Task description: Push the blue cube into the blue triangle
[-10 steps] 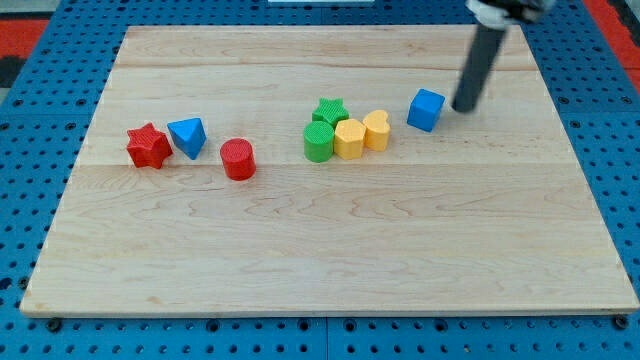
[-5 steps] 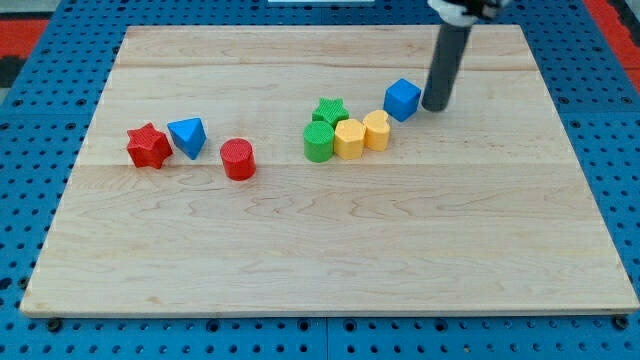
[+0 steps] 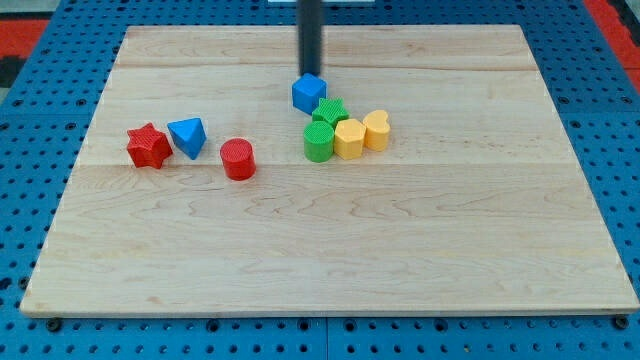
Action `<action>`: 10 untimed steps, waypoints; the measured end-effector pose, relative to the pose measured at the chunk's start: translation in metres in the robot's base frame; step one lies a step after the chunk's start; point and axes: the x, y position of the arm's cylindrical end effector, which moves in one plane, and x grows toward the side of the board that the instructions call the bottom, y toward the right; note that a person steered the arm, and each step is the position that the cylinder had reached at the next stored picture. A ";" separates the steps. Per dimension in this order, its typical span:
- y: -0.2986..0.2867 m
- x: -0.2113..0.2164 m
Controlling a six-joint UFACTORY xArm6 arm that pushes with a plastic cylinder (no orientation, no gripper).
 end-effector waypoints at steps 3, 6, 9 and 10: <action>0.060 0.036; -0.018 0.099; -0.114 0.085; -0.089 0.070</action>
